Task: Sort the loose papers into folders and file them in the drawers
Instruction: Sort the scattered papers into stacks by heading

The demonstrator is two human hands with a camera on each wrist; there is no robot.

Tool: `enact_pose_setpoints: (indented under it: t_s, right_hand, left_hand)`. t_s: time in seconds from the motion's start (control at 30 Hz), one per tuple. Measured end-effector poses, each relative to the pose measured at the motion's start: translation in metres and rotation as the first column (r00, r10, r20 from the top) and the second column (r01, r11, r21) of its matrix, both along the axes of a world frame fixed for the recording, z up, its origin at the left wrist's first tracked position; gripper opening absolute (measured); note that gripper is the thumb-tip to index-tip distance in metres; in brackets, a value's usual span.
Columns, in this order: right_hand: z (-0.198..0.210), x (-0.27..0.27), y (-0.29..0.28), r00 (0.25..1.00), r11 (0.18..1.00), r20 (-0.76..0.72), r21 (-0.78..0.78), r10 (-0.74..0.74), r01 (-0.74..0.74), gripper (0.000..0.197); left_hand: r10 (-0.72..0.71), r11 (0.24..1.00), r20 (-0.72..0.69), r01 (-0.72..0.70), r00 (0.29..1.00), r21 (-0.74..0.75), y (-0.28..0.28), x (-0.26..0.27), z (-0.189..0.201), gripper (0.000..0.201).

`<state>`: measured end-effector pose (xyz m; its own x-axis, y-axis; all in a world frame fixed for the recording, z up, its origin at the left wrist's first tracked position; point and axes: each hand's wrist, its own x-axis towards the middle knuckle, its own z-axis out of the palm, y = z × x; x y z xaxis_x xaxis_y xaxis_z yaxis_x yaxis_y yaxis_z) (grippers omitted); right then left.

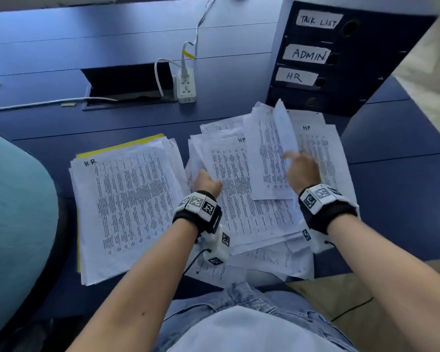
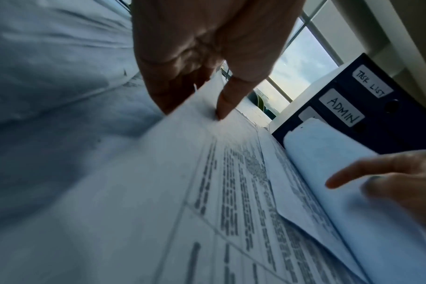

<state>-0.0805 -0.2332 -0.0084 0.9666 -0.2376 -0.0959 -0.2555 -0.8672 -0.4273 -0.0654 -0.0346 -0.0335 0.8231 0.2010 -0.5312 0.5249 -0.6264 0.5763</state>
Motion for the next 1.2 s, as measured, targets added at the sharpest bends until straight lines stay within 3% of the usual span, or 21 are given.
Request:
enact_pose_setpoints:
  t_s: [0.07,0.1,0.17,0.23,0.37,0.47,0.57,0.63,0.77,0.9,0.97,1.03,1.1,1.17,1.2]
  right_hand:
    - [-0.005,0.003,0.013,0.994,0.998,-0.098,-0.032,0.052,-0.056,0.030]
    - [-0.009,0.003,0.021,0.982,0.995,-0.177,-0.052,0.070,-0.080,0.038]
    - [-0.021,0.003,0.037,0.920,0.979,-0.377,-0.122,0.104,-0.161,0.075]
    - [-0.029,0.005,0.047,0.890,0.969,-0.440,-0.147,0.115,-0.198,0.088]
    - [-0.032,0.013,0.031,0.943,0.963,-0.301,-0.180,0.142,-0.202,0.055]
    - [-0.021,0.024,-0.013,0.989,0.999,-0.140,0.013,0.045,-0.043,0.035]
    - [-0.006,0.035,-0.053,0.992,0.984,-0.082,0.144,-0.096,0.107,0.036]
    - [0.006,0.034,-0.060,0.993,0.967,-0.049,0.227,-0.107,0.115,0.043]
    - [0.024,0.009,-0.025,0.995,0.932,-0.050,0.358,0.083,-0.060,0.046]
    - [0.008,-0.024,0.024,0.910,0.818,-0.084,0.478,0.406,-0.321,0.060]
    - [0.002,-0.032,0.033,0.864,0.746,-0.102,0.562,0.492,-0.358,0.056]
    - [0.003,-0.031,0.030,0.848,0.669,-0.111,0.670,0.518,-0.320,0.059]
    - [0.004,-0.020,0.017,0.916,0.655,-0.103,0.730,0.387,-0.194,0.053]
    - [0.000,0.000,-0.012,0.991,0.797,-0.118,0.603,0.057,0.026,0.048]
    - [-0.004,0.010,-0.029,0.981,0.859,-0.149,0.480,-0.122,0.180,0.048]
  left_hand:
    - [0.046,0.998,0.040,-0.044,0.998,-0.042,-0.004,-0.001,-0.001,0.031]
    - [0.066,0.996,0.053,-0.063,0.996,-0.055,-0.006,-0.002,-0.001,0.031]
    - [0.108,0.992,0.076,-0.103,0.991,-0.071,-0.009,-0.003,-0.003,0.026]
    - [0.149,0.986,0.097,-0.141,0.984,-0.092,-0.010,-0.005,-0.003,0.017]
    - [0.206,0.977,0.119,-0.196,0.971,-0.089,-0.016,-0.011,0.000,0.029]
    - [0.252,0.964,0.148,-0.234,0.956,-0.130,-0.022,-0.012,0.004,0.032]
    - [0.281,0.954,0.135,-0.262,0.950,-0.145,-0.027,-0.013,0.007,0.030]
    - [0.312,0.941,0.110,-0.290,0.944,-0.177,-0.027,-0.013,0.007,0.030]
    - [0.381,0.897,0.024,-0.363,0.924,-0.254,-0.027,-0.008,0.009,0.030]
    - [0.447,0.837,-0.038,-0.433,0.894,-0.335,-0.026,0.000,0.010,0.066]
    - [0.453,0.797,-0.023,-0.416,0.891,-0.437,-0.026,0.002,0.008,0.085]
    - [0.450,0.758,-0.023,-0.396,0.893,-0.518,-0.018,0.009,-0.021,0.117]
    - [0.445,0.767,-0.045,-0.407,0.894,-0.496,-0.013,0.009,-0.033,0.132]
    - [0.437,0.790,-0.041,-0.406,0.898,-0.459,-0.020,0.001,-0.007,0.106]
    - [0.446,0.790,-0.047,-0.418,0.894,-0.449,-0.021,-0.001,0.000,0.092]
